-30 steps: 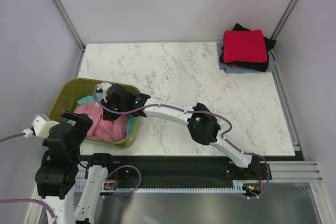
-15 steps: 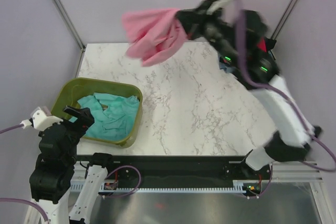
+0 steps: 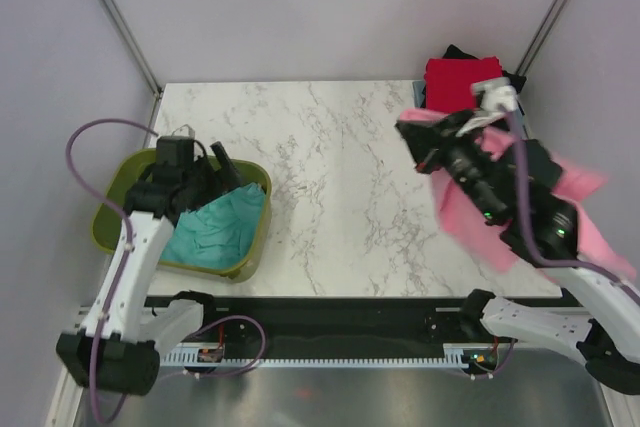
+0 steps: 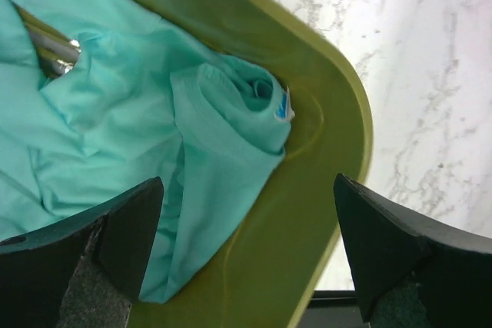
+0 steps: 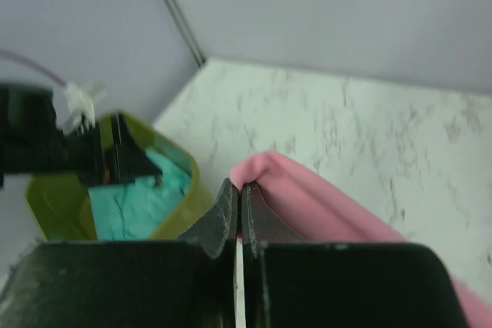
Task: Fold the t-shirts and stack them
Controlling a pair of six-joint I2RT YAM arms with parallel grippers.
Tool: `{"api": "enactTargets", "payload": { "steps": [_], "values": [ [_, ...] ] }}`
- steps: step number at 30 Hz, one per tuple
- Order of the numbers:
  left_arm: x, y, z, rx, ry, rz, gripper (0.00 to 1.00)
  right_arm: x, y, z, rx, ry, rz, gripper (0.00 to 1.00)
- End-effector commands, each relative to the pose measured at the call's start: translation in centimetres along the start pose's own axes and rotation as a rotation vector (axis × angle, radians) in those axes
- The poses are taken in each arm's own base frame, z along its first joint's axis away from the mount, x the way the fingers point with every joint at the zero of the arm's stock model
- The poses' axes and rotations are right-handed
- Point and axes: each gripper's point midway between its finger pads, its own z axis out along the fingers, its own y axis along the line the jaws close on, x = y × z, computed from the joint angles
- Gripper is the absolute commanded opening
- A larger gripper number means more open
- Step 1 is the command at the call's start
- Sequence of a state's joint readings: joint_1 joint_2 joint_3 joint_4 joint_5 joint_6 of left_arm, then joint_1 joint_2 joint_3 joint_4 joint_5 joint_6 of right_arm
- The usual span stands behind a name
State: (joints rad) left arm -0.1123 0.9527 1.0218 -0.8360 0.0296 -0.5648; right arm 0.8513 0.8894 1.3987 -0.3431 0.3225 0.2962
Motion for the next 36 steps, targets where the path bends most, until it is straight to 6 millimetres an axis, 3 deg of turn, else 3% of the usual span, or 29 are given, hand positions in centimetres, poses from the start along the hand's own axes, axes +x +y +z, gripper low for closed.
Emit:
{"api": "enactTargets", "payload": {
  "steps": [1,2,3,5,6,10,12,16,20,22,23,24,26,28,30,31,32,33,34,36],
  "values": [
    [-3.2,-1.7,3.4,0.005,-0.006,0.070,1.00,4.9,0.7,-0.1,-0.048,0.152,0.054,0.00],
    [-4.7,-2.2,3.9,0.005,-0.034,0.078,1.00,5.2,0.7,-0.2,-0.053,0.159,0.055,0.00],
    [-4.7,-2.0,5.7,-0.028,-0.003,0.079,1.00,5.9,0.6,-0.3,-0.053,0.175,0.054,0.00],
    [-6.4,-2.3,7.0,-0.048,-0.026,0.084,1.00,6.1,0.5,-0.6,-0.056,0.176,0.056,0.00],
    [-6.2,-2.0,8.4,-0.076,0.002,0.084,1.00,6.2,0.4,-0.8,-0.054,0.177,0.054,0.00],
    [-7.7,-1.9,10.3,-0.116,-0.019,0.089,0.99,7.6,-0.3,-1.2,-0.039,0.207,0.038,0.00],
    [-8.2,-1.9,11.1,-0.125,-0.018,0.095,0.91,8.6,-0.8,-1.4,-0.024,0.227,0.031,0.00],
    [-8.6,-2.1,12.6,-0.131,-0.007,0.104,0.87,9.3,-1.3,-1.9,-0.016,0.236,0.027,0.00],
    [-9.4,-2.4,14.5,-0.123,-0.005,0.168,0.70,9.7,-1.8,-2.2,0.001,0.240,0.016,0.00],
    [-10.2,-2.1,15.8,-0.146,-0.020,0.203,0.67,10.0,-2.3,-2.4,0.019,0.249,0.001,0.00],
    [-11.7,-2.6,16.1,-0.134,-0.047,0.255,0.67,10.0,-2.4,-2.5,0.022,0.252,-0.003,0.00],
    [-11.2,-1.9,18.1,-0.163,-0.011,0.283,0.67,10.0,-2.7,-2.6,0.031,0.253,-0.010,0.00],
    [-13.1,-2.1,19.7,-0.170,-0.032,0.335,0.70,9.8,-3.2,-2.9,0.055,0.246,-0.022,0.00],
    [-13.1,-1.0,22.7,-0.195,-0.001,0.351,0.75,9.8,-3.8,-3.3,0.075,0.247,-0.036,0.00],
    [-16.1,-2.5,23.7,-0.161,-0.064,0.392,0.75,10.0,-4.3,-3.6,0.094,0.258,-0.053,0.00],
    [-15.7,-2.1,25.9,-0.169,-0.040,0.408,0.75,10.0,-4.5,-3.8,0.103,0.261,-0.060,0.00],
    [-18.7,-3.9,25.8,-0.139,-0.107,0.442,0.75,9.9,-4.9,-3.9,0.119,0.260,-0.075,0.00],
    [-19.0,-4.5,26.9,-0.111,-0.102,0.465,0.76,10.1,-5.3,-4.1,0.137,0.268,-0.088,0.00],
    [-20.8,-5.9,28.2,-0.081,-0.138,0.483,0.77,10.1,-5.6,-4.2,0.149,0.272,-0.101,0.00],
    [-21.1,-7.4,29.8,-0.030,-0.133,0.521,0.78,10.3,-6.5,-4.3,0.187,0.275,-0.133,0.00]
  ]
}}
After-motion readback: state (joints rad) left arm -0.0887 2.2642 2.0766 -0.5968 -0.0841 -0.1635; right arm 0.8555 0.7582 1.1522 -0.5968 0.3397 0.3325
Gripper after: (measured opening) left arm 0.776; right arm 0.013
